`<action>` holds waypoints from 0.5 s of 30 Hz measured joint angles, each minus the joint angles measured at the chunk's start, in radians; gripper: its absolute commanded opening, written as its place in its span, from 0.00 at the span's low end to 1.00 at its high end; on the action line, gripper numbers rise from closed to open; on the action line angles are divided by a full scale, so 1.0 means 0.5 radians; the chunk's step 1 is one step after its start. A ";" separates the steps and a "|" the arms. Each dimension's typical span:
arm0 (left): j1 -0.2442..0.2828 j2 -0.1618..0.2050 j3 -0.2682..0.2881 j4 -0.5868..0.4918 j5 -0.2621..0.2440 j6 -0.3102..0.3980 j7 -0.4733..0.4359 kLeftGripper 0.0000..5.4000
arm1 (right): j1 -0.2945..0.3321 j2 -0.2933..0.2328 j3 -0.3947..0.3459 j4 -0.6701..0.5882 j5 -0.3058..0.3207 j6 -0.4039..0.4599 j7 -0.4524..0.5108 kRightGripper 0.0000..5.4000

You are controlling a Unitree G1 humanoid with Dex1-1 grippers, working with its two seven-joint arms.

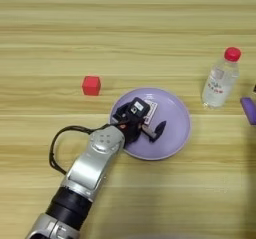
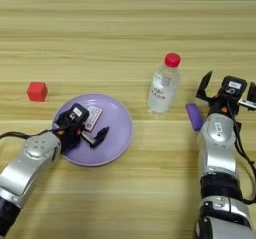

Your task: Move the objects on the table

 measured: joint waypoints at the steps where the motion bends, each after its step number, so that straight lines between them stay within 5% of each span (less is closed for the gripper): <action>1: -0.006 0.000 0.000 0.011 0.001 -0.008 0.008 0.86 | 0.002 0.000 0.000 0.000 0.000 0.000 0.000 1.00; 15: -0.024 0.001 -0.026 0.104 0.008 -0.119 0.038 0.58 | 0.009 0.001 -0.003 -0.003 0.001 0.000 0.000 1.00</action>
